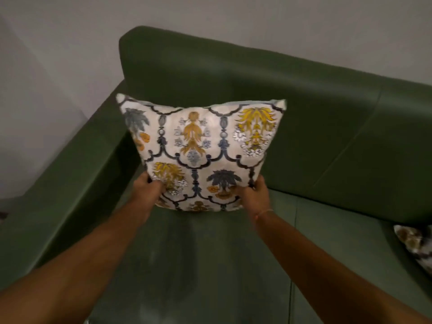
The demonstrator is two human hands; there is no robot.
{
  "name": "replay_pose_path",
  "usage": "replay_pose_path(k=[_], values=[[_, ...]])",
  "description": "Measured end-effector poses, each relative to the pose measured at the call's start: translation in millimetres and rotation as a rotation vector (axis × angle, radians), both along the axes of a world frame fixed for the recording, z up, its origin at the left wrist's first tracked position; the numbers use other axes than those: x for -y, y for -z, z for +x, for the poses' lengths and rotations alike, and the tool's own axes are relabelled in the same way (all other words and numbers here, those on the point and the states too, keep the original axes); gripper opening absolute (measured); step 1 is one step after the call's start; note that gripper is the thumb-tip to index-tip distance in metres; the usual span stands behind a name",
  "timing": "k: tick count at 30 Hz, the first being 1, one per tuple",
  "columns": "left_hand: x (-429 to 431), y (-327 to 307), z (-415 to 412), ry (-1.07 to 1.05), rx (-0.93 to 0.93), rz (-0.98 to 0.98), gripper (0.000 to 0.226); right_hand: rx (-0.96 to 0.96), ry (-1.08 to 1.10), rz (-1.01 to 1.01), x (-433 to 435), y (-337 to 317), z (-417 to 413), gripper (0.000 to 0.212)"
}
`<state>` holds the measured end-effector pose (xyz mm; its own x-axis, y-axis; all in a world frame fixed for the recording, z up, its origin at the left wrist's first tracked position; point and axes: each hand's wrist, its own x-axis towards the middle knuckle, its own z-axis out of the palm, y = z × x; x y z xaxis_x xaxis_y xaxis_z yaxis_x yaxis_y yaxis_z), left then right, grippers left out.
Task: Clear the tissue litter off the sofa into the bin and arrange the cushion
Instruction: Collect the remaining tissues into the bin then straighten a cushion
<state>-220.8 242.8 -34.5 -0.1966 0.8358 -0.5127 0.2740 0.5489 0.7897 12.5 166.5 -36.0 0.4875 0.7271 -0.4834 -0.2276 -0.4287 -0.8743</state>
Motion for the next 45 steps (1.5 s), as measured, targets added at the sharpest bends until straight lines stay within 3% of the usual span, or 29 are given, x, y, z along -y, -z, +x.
replay_pose_path(k=[4, 7, 10, 13, 15, 18, 23, 26, 34, 40, 45], values=[[-12, 0, 49, 0.121, 0.019, 0.003, 0.053, -0.029, 0.124, -0.023, 24, 11, 33, 0.060], [-15, 8, 58, 0.146, -0.011, -0.022, 0.056, -0.013, 0.078, -0.040, 30, 24, 40, 0.065], [-10, 15, 53, 0.225, -0.161, 0.000, 0.051, -0.011, 0.026, -0.018, 31, 31, 44, 0.072], [14, 12, 57, 0.386, -0.398, -0.058, 0.043, -0.053, 0.044, -0.041, 46, 29, 56, 0.082], [38, 7, 67, 0.547, -0.373, -0.155, 0.037, -0.074, 0.081, -0.078, 68, 21, 66, 0.086], [71, -13, 109, 0.816, -0.343, -0.346, 0.046, -0.061, 0.162, -0.101, 116, 6, 94, 0.082], [103, -35, 233, 1.233, -0.565, -0.024, 0.068, 0.003, 0.389, -0.148, 207, -13, 170, 0.074], [131, -42, 330, 1.360, -0.564, 0.047, 0.078, 0.064, 0.590, -0.176, 265, -15, 233, 0.073], [195, -33, 558, 1.453, -0.444, 0.105, 0.085, 0.165, 1.049, -0.172, 383, -19, 388, 0.089], [223, -21, 682, 1.338, -0.261, 0.013, 0.075, 0.109, 1.165, -0.178, 431, -12, 472, 0.092], [242, -15, 707, 1.181, -0.054, -0.116, 0.061, -0.027, 1.032, -0.106, 434, 6, 510, 0.085]])
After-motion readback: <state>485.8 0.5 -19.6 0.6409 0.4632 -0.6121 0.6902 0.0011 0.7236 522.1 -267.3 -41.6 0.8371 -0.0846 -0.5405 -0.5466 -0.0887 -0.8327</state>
